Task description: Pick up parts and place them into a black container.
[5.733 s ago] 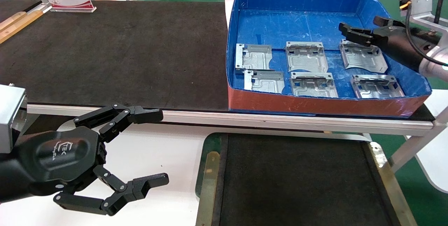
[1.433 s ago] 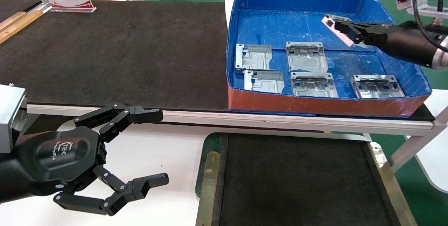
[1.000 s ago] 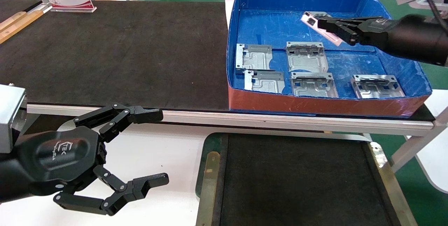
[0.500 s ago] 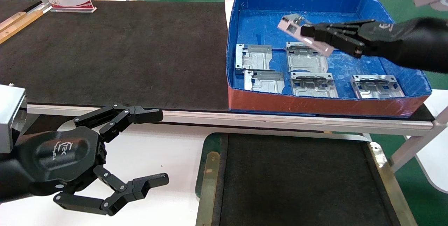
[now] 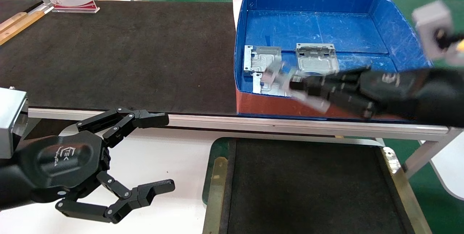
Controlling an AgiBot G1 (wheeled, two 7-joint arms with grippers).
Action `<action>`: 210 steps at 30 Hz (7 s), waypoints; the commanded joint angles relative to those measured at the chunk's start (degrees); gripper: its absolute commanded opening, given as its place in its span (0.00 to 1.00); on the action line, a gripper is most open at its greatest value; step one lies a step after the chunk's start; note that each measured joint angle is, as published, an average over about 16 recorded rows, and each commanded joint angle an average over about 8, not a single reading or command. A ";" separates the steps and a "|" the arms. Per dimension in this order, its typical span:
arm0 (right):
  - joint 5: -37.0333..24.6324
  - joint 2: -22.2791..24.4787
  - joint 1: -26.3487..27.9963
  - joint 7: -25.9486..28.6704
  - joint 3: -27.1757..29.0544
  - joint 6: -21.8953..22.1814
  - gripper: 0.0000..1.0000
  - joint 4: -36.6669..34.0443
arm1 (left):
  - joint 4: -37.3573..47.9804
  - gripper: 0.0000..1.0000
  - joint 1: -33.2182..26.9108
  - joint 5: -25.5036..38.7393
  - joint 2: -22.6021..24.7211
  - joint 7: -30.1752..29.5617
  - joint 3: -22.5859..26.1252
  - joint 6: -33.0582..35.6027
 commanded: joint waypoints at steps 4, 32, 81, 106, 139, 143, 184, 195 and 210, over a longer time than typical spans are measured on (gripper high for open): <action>1.42 1.90 -6.78 1.95 -0.07 2.49 0.00 8.85 | 0.00 1.00 0.00 0.00 0.00 0.00 0.00 0.00; -13.69 -8.57 -9.14 -17.75 -9.19 -0.33 0.00 -5.07 | 0.00 1.00 0.00 0.00 0.00 0.00 0.00 0.00; -26.58 -26.73 1.09 -60.21 -15.74 8.81 0.00 -40.04 | 0.00 1.00 0.00 0.00 0.00 0.00 0.00 0.00; -25.81 -30.74 2.86 -65.50 -15.03 13.69 0.00 -46.47 | 0.00 1.00 0.00 0.00 0.00 0.00 0.00 0.00; -24.75 -30.92 3.59 -64.92 -14.29 13.50 1.00 -48.21 | 0.00 1.00 0.00 0.00 0.00 0.00 0.00 0.00; -24.07 -30.17 4.36 -64.83 -13.82 11.62 1.00 -47.97 | 0.00 1.00 0.00 0.00 0.00 0.00 0.00 0.00; 3.72 -14.96 7.20 -47.46 -4.01 -4.14 1.00 -29.41 | 0.01 1.00 0.01 -0.01 -0.01 0.00 0.00 -0.01; 3.99 -14.13 5.87 -46.07 -3.47 -3.80 1.00 -27.11 | 0.02 1.00 0.02 -0.01 -0.01 0.00 0.00 -0.01; 6.08 -9.12 -1.31 -37.09 -0.27 -2.36 1.00 -13.71 | 0.02 1.00 0.02 -0.01 -0.01 0.00 0.00 -0.01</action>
